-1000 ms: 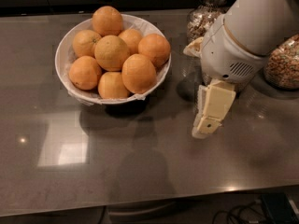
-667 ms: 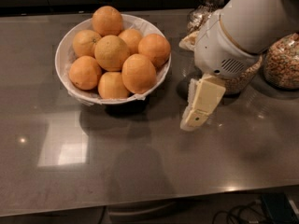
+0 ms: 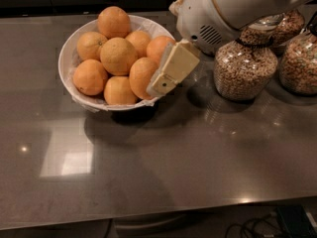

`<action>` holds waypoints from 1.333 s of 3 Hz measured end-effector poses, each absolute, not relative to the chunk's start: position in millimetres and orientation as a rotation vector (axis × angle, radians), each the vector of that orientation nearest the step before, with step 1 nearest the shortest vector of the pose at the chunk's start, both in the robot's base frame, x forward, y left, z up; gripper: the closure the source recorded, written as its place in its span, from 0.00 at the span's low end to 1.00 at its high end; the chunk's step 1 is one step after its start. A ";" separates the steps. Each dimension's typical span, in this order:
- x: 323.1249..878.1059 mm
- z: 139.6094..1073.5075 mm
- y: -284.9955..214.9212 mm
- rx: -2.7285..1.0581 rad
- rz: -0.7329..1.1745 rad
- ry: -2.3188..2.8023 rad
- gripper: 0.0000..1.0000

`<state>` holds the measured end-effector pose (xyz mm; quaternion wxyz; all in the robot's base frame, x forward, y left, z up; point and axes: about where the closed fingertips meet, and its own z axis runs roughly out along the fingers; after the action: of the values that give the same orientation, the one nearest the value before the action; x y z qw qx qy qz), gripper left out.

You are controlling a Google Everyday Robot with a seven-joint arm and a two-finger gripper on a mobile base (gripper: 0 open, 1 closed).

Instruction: Pick orange from white bowl

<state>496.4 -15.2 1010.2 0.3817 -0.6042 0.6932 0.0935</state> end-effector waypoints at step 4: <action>556.0 992.9 57.6 -1.440 0.287 1.629 0.00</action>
Offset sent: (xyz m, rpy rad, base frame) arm 0.0323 0.0512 -0.0147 0.1509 -0.1130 -0.0669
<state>556.0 57.6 992.9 0.4566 -0.5841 0.6608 0.1166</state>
